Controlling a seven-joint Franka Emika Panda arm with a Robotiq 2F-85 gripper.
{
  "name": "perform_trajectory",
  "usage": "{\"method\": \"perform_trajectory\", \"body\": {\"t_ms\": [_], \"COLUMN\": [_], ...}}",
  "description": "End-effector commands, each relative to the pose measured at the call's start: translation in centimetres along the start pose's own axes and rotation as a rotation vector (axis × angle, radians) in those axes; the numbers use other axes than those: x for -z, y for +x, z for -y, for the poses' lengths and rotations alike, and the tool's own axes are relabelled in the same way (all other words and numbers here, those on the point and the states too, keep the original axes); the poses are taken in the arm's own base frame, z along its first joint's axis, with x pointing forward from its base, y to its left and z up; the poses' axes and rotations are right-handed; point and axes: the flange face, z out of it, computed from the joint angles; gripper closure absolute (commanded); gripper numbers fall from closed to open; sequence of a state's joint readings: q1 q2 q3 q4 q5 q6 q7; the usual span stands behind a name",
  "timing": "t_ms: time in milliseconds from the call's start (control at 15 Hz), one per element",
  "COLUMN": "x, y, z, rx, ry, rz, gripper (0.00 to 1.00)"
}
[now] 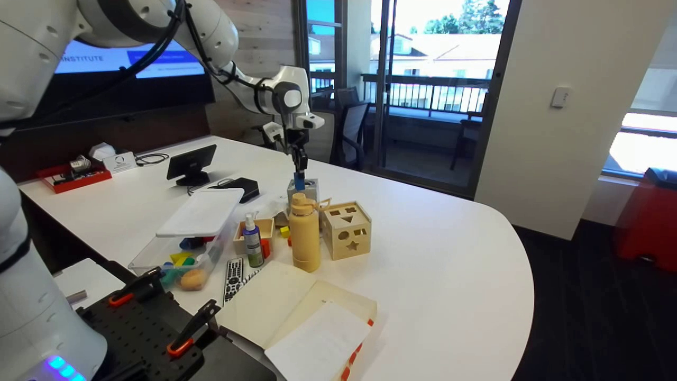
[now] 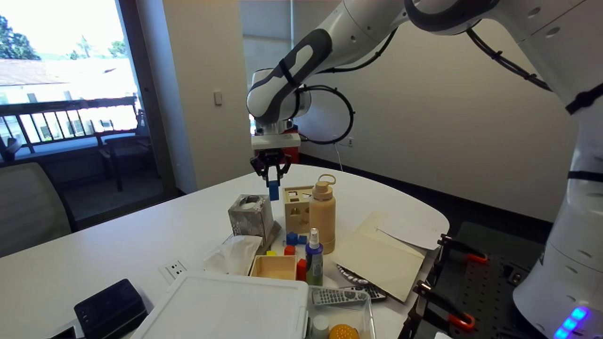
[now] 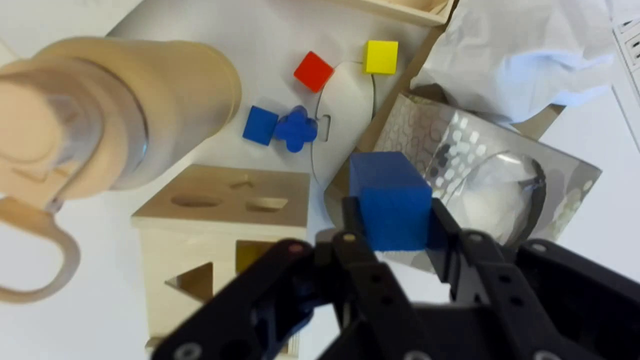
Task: Put one blue block inside the wooden toy box.
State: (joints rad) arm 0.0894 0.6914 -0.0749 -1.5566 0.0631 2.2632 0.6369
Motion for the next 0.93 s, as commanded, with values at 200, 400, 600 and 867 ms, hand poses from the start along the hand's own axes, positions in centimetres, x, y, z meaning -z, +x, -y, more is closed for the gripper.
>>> {"method": "perform_trajectory", "body": {"t_ms": [200,400,600,867], "x": [2.3,1.3,-0.5,-2.5], "y": [6.4,8.5,9.7,10.4], "z": [-3.4,-4.9,-5.7,-6.3], "rx": [0.058,0.046,0.021,0.002], "ry": [0.012,0.010,-0.001,-0.013], "rz": [0.012,0.018,0.028,0.042], "gripper": [0.91,0.91,0.91,0.91]}}
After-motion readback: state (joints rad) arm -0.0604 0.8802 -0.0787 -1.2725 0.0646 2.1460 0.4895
